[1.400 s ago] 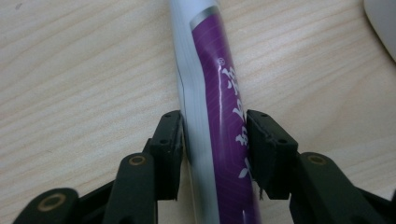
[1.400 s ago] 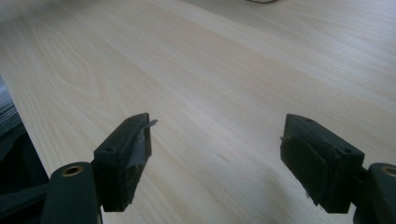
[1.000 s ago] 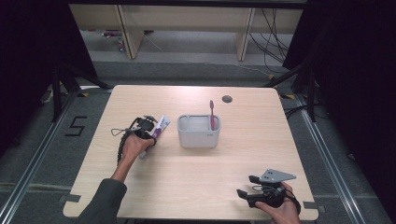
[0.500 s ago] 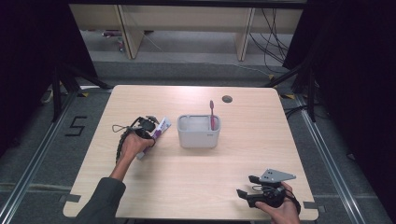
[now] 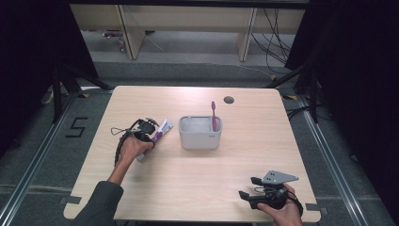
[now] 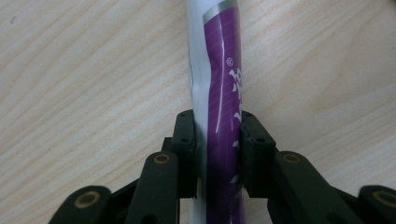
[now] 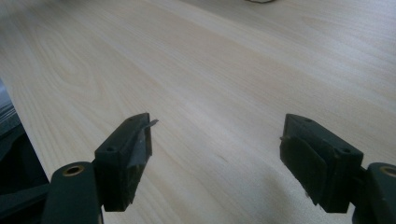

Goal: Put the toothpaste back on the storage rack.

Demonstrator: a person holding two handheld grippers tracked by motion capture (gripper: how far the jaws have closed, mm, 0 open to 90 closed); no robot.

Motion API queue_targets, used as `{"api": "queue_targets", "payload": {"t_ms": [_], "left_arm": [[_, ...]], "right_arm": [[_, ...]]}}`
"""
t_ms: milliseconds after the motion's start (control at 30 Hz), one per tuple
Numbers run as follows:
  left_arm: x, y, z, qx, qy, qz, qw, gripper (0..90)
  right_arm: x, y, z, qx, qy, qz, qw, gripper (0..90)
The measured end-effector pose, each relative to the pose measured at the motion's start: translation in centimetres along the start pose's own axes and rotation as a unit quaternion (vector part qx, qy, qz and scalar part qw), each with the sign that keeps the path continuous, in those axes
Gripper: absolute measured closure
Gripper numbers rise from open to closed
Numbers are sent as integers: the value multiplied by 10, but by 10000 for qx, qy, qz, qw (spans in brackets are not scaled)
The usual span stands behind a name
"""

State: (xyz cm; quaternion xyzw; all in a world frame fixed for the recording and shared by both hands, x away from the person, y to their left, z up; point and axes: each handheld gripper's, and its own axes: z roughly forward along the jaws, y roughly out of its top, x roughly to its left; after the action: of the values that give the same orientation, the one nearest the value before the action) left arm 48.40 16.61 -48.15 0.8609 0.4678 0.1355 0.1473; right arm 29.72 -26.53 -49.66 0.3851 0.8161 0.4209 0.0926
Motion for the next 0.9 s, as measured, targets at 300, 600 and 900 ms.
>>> {"api": "queue_targets", "payload": {"t_ms": [300,600,900], "left_arm": [[2,-2,-12,-326,-76,-69,9994,714],[6,-5,-30,-1017,-244,-263,9942,714],[10,-7,-49,-1550,-369,-482,9860,716]], "right_arm": [[-1,0,0,-26,-18,-31,10000,258],[-1,0,0,-16,-59,13,10000,258],[-1,0,0,-22,-53,18,10000,258]]}}
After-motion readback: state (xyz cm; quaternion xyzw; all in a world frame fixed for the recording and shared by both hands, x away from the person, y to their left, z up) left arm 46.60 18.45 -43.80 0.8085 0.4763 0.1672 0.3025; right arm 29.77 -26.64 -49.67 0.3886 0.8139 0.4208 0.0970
